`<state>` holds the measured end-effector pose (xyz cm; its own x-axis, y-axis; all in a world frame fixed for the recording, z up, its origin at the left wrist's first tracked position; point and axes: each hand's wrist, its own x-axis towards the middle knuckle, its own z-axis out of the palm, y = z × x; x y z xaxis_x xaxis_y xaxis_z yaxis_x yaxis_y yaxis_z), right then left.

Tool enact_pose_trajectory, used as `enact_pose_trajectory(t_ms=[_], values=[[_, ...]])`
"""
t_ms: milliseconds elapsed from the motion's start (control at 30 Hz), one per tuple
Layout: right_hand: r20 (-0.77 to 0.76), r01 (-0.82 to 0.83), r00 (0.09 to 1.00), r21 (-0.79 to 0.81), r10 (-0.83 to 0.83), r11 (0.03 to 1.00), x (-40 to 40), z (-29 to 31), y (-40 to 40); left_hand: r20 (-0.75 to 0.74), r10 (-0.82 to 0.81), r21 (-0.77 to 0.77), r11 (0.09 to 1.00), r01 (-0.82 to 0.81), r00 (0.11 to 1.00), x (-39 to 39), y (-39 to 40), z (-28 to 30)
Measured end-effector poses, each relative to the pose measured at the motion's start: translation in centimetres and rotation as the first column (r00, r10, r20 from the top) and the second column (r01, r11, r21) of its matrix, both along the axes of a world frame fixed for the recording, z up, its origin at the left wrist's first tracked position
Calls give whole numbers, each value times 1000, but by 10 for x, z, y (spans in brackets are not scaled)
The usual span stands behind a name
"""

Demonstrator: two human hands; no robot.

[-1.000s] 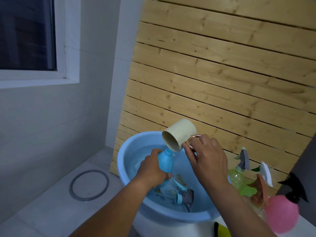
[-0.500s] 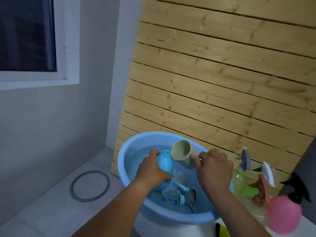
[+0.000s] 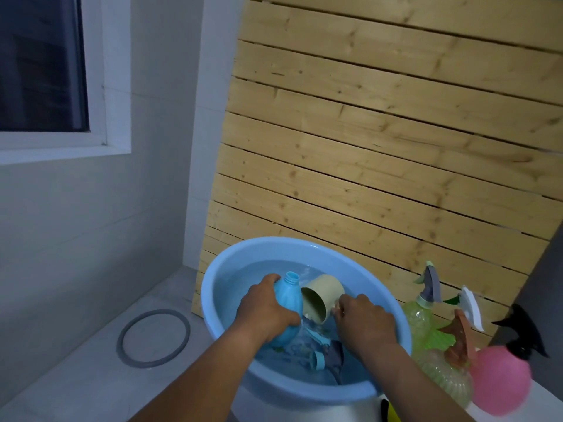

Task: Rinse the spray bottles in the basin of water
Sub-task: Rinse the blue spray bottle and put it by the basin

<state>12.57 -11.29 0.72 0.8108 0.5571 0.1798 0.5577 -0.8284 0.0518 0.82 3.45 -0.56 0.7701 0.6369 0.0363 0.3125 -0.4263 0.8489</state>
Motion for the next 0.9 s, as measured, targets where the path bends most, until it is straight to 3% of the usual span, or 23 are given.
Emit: enact_pose_trajectory(t_ms=[167,400,733,900], values=[[115,-2,993,-149,20,989,-1,3,2,-12,-19,2,1000,19,1000,1,1,-1],[92,-58,991,-317,92,947,-1,-1,6,-75,-23,31,999,26,997,-1,0,0],[-222,24,975,-32,-30,999,8,-3,5,-150,-55,66,996,65,987,-1,-1,1],[-423,101,906,273,25,957,11,0,1,-155,-56,74,995,68,986,-2,-2,2]])
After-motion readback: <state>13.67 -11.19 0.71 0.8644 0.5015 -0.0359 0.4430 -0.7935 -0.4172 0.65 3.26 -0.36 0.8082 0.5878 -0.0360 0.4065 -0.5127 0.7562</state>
